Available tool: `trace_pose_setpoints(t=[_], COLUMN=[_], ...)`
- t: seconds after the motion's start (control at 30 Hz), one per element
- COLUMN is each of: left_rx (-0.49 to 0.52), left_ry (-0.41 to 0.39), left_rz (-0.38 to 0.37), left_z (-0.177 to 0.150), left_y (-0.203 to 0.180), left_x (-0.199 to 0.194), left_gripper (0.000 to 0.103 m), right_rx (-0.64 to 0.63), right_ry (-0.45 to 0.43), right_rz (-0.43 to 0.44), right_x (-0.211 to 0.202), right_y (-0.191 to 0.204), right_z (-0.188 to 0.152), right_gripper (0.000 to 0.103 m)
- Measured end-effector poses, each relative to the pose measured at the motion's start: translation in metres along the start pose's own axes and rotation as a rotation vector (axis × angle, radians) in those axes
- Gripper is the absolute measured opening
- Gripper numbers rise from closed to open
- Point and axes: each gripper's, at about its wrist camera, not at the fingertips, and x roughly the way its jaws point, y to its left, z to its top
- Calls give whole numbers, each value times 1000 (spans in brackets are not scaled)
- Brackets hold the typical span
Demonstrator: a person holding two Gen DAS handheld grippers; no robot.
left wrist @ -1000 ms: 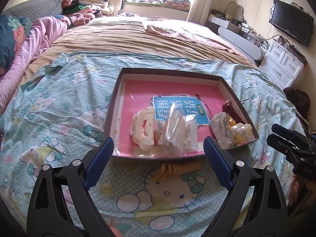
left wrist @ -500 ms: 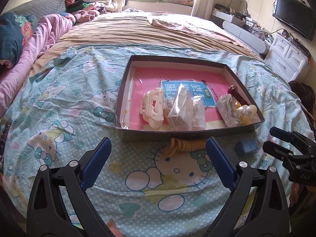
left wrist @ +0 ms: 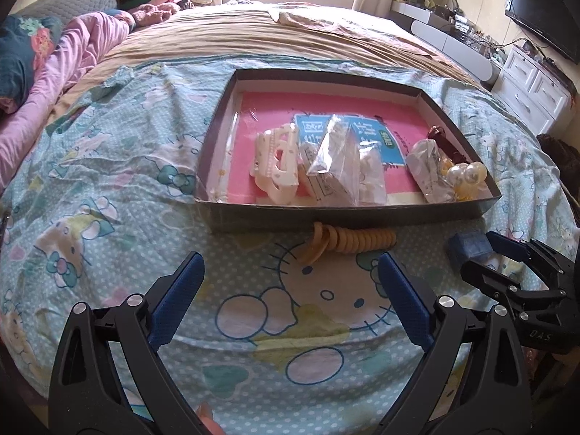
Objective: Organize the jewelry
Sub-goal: 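Grasp the blue plastic box with right gripper while left grasps the orange coiled hair tie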
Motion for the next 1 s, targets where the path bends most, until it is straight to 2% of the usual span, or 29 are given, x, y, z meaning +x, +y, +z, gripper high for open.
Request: trace_pose_setpoints(t=[0.13, 0.33, 0.57, 0.8, 0.9, 1.0], left_rx=[-8, -26, -18, -39, -16, 17], left_ry=[13, 22, 37, 39, 43, 29], left_rz=[-16, -39, -57, 5, 55, 76], left_z=[-1, 0, 1, 6, 6, 5], left_y=[-3, -10, -26, -37, -44, -47], left_x=[9, 21, 38, 52, 57, 56], left_gripper=[90, 90, 90, 93, 92, 70], right_rx=[0, -17, 1, 39, 48, 51], right_ry=[1, 8, -10, -39, -43, -49], right_rz=[-4, -21, 1, 12, 14, 21], right_x=[7, 16, 4, -10, -12, -15], right_y=[-1, -3, -15, -34, -37, -38], right_z=[-1, -3, -4, -2, -2, -1], right_gripper=[73, 51, 50, 50, 50, 50])
